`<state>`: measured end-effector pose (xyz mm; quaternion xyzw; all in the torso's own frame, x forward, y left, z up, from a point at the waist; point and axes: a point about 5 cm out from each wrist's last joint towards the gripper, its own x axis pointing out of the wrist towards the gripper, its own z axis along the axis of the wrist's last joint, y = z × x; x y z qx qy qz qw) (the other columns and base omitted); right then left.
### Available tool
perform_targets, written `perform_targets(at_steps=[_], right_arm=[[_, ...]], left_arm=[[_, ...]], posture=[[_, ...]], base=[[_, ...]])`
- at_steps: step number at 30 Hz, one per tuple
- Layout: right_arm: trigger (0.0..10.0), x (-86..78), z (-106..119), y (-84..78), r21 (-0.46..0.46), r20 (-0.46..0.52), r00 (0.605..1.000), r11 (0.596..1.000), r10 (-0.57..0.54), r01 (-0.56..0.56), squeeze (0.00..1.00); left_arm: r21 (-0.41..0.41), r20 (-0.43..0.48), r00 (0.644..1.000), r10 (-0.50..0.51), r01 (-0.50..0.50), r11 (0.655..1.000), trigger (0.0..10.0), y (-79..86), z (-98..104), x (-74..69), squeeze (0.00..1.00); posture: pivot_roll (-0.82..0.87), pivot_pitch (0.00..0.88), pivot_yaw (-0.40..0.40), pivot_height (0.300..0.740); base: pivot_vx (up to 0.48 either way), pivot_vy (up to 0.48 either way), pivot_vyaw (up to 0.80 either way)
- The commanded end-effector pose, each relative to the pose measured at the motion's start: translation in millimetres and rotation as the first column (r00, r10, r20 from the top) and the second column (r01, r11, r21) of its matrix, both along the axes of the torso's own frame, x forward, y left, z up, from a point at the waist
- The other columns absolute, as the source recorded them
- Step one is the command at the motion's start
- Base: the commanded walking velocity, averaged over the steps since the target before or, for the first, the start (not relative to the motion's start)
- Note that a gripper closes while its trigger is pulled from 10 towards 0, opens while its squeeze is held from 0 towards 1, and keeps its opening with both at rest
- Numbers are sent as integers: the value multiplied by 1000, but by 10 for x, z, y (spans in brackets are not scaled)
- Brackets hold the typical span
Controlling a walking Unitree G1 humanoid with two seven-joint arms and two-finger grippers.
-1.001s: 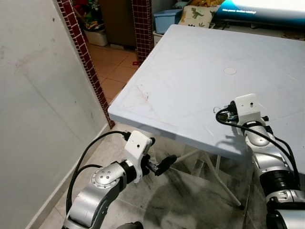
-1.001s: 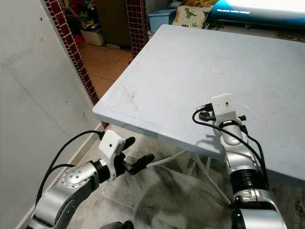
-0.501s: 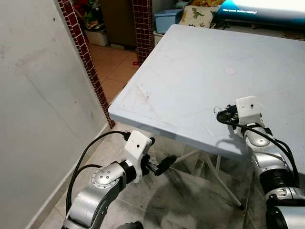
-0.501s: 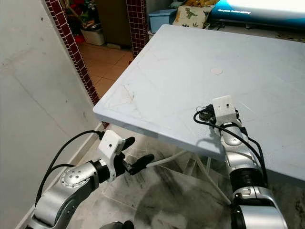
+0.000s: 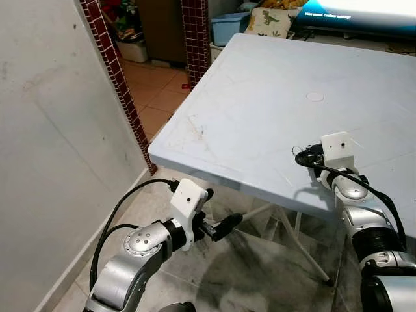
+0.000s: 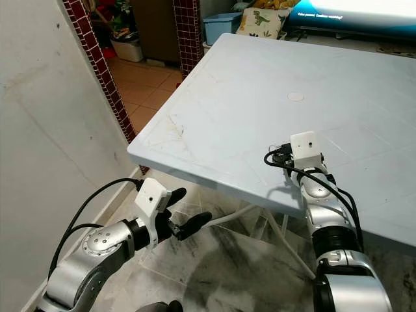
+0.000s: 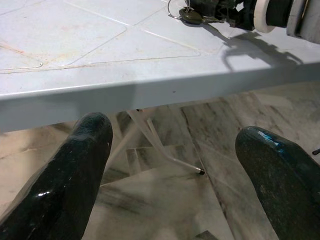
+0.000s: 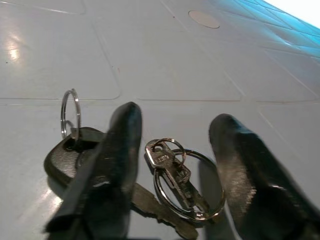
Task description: Hang keys on a hook
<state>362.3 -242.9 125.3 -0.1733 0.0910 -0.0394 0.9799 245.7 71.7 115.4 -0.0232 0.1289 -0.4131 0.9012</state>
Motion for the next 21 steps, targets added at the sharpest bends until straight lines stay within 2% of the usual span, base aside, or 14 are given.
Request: perform_targets(at_steps=[1,2,7,14,16,21], right_arm=[[1647,10,-10,15,15,-9,1000,1000,3,-3,0],[0,2,-49,12,33,-29,1000,999,6,-5,0],[0,-36,-153,-13,82,-74,997,997,-2,8,0],[0,-75,-243,-23,88,-116,993,995,-36,46,0],[0,-116,-332,-4,145,-152,987,986,-60,82,0],[0,-148,-410,26,202,-188,978,971,-92,130,0]], left_arm=[[4,5,1000,-17,17,1000,10000,-5,10,-16,0],[5,5,1000,-16,16,1000,10000,-7,9,-16,0],[4,5,1000,-14,14,1000,10000,-7,10,-15,0],[5,4,1000,-17,17,1000,10000,-4,10,-12,0],[7,3,1000,-18,18,1000,10000,-5,4,-9,0],[10,4,1000,-19,19,1000,10000,-12,2,-7,0]], posture=[[-25,94,80,740],[-25,94,78,740],[-23,94,77,740],[-25,95,79,740],[-26,94,79,740],[-27,94,78,740]], base=[[0,0,0],[0,0,0],[0,0,0],[0,0,0],[0,0,0],[0,0,0]])
